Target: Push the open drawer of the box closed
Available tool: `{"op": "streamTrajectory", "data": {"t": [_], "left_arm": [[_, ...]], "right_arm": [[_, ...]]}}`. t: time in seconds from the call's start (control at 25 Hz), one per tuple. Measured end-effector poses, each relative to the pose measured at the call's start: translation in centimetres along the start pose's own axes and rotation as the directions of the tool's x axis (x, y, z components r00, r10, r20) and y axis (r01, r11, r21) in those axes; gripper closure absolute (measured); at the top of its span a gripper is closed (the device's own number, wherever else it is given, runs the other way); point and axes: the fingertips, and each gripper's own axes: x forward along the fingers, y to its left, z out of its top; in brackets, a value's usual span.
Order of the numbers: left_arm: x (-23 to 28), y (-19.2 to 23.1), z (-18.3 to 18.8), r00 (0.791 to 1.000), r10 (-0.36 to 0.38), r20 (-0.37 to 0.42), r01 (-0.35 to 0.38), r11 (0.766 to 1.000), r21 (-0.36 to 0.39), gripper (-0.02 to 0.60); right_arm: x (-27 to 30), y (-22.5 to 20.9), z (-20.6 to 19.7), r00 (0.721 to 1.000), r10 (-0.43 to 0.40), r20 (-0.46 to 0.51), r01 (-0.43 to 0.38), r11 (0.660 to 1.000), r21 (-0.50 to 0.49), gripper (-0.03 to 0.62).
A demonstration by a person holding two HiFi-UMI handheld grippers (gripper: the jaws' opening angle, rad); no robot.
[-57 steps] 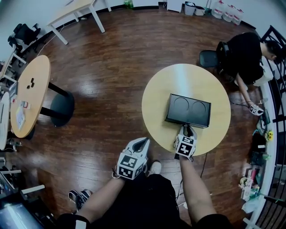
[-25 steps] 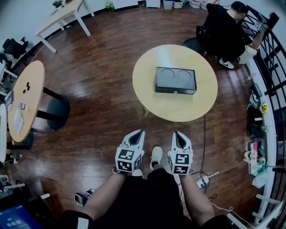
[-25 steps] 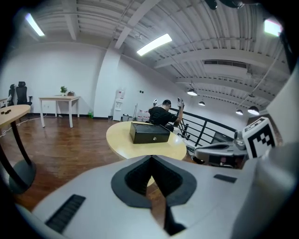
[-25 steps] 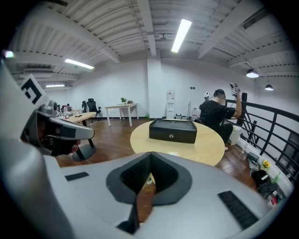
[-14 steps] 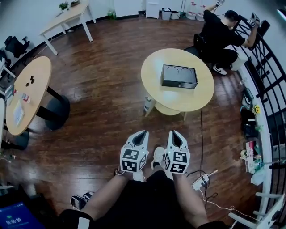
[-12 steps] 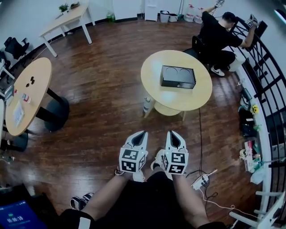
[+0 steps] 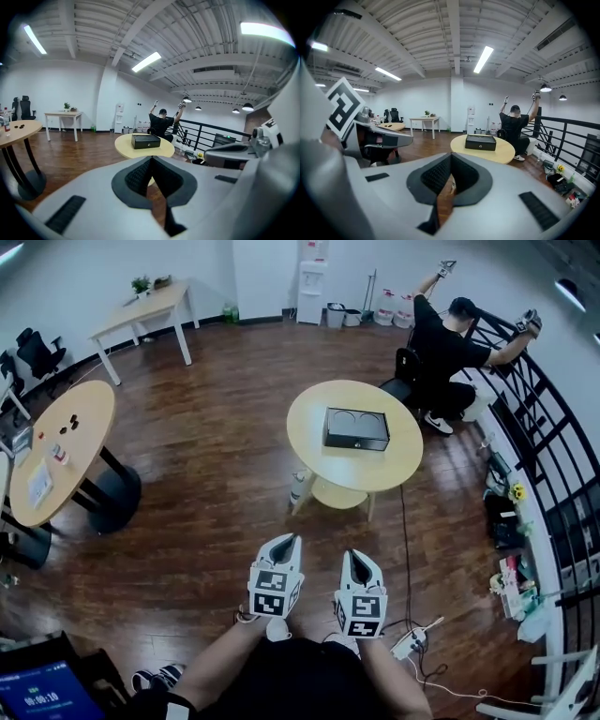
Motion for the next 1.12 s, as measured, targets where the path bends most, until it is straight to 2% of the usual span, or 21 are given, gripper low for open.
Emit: {"op": "streamTrajectory", "data": {"t": [0.2, 0.4, 0.68, 0.84, 1.12], "left_arm": [[-1.4, -3.2, 0.5, 0.999, -0.002, 0.043, 0.002, 1.0, -0.003, 0.581], [-2.7, -7.7, -0.2, 0.998, 0.017, 0.057, -0.017, 1.0, -0.015, 0.581], [-3.2, -6.9, -0.6, 0.997, 0.036, 0.064, -0.036, 0.999, -0.01, 0.581], [-3.6, -6.5, -0.7, 0.997, 0.056, 0.06, -0.056, 0.998, -0.014, 0.581], [-3.8, -8.9, 0.9, 0.998, 0.038, 0.057, -0.04, 0.999, 0.026, 0.581]], "right_arm": [[-2.3, -3.0, -0.9, 0.999, -0.032, 0.002, 0.032, 0.999, -0.01, 0.591], [-6.2, -6.1, -0.8, 0.999, -0.009, 0.039, 0.01, 0.999, -0.035, 0.591], [-6.0, -4.9, -1.0, 0.997, 0.032, 0.066, -0.031, 1.0, -0.004, 0.591], [-6.2, -4.6, -1.4, 0.998, 0.032, 0.049, -0.032, 0.999, -0.001, 0.591], [-8.0, -6.4, 1.0, 0.997, 0.016, 0.075, -0.014, 1.0, -0.022, 0.591]]}}
